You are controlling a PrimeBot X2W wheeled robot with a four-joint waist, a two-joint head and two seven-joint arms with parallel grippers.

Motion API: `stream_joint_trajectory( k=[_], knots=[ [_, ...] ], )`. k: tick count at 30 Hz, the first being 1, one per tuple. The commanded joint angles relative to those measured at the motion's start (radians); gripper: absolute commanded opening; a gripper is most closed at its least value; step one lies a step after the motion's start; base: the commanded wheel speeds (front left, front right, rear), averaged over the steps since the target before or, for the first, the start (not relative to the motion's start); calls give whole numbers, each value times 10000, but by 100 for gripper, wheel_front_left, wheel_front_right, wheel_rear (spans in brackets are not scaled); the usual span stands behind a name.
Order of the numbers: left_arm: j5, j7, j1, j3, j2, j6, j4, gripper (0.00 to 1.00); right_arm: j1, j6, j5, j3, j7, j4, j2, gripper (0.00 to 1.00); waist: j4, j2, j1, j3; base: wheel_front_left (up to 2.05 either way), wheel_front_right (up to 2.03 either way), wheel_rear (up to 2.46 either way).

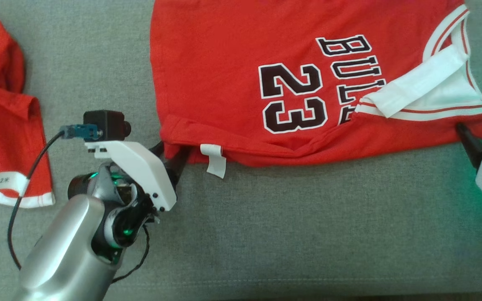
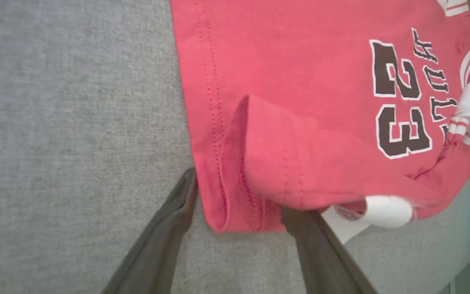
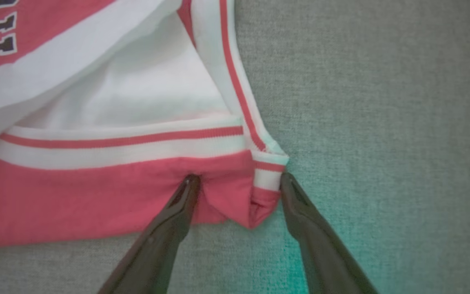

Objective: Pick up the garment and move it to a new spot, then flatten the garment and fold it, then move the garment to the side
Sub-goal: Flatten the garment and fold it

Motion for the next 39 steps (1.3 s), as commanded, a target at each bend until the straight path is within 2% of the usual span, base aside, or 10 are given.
stream_joint_trajectory(
  k=[1, 2, 3, 12, 19, 24, 30, 35, 39],
  knots=[
    [-7, 169, -67, 111, 133, -41, 179, 41, -66, -7, 182, 301, 188, -85, -98, 100, 21, 0, 0, 30, 0, 0, 0],
    [-40, 198, -81, 64, 98, -98, 207, 20, -121, -7, 306, 308, 231, -24, -68, 58, 30, 0, 0, 40, 0, 0, 0],
    [-72, 205, -94, 30, 59, -153, 234, 0, -161, -7, 421, 319, 273, 29, -58, 0, 39, 0, 0, 39, 0, 0, 0],
    [-576, 337, -17, -4, -47, -649, 166, 0, -155, -7, 1391, 1, 644, -259, -174, 0, 14, 0, 0, -377, 0, 0, 0],
    [-1318, 1329, 273, 195, 548, -815, -937, 0, -141, -7, 2102, -860, 1453, -909, -233, 0, 27, 0, 0, -850, 0, 0, 0],
    [-2183, 2431, 400, 553, 1053, -641, -2084, 0, -187, -7, 2283, -1587, 2605, -1443, -847, 0, 124, 0, 0, -1096, 0, 0, 0],
    [-3513, 3544, 983, 971, 1326, -284, -2974, 0, 468, -7, 2608, -1781, 3931, -1995, -1719, 0, 190, 0, 0, -1306, 0, 0, 0],
    [-4187, 3736, 1670, 1281, 1302, 1, -3142, 0, 1274, -7, 2790, -1735, 4516, -2161, -2019, 0, 170, 0, 0, -1383, 0, 0, 0],
    [-4231, 3325, 2224, 1503, 1239, 7, -3131, 0, 1995, -7, 2998, -2007, 4570, -2257, -1968, 0, 128, 0, 0, -1479, 0, 0, 0]
  ],
)
